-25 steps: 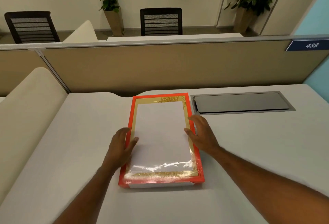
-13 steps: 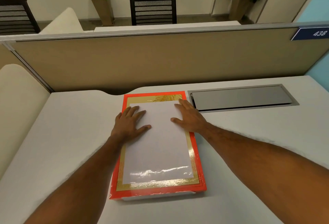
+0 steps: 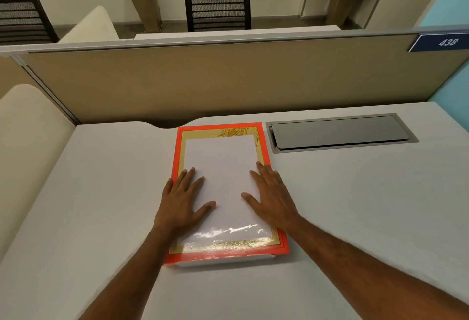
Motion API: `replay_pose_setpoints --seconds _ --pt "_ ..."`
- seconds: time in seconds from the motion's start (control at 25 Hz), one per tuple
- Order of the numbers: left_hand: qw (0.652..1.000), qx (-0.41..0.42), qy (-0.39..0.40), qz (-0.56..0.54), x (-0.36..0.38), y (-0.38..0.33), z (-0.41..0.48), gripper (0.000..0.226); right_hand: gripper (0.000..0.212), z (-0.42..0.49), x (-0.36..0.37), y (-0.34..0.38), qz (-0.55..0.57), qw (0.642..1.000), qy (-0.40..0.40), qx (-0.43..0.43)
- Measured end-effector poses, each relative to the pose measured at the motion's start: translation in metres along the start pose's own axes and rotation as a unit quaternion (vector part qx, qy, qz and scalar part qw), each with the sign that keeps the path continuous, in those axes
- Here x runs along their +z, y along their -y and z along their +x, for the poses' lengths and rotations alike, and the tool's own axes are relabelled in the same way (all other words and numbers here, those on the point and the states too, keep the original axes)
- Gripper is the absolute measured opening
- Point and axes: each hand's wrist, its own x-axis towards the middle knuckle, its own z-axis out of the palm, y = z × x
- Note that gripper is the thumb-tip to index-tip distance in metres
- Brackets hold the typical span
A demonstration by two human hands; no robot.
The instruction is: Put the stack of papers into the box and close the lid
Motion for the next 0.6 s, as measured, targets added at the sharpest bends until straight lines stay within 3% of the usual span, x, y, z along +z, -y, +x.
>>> replay_pose_setpoints --seconds 0.6 --pt "0.998 -0.04 0.01 0.04 -0.004 -0.016 -0.018 0.09 0.085 -0.018 -0.018 -0.008 -0.037 0.999 0.036 0.005"
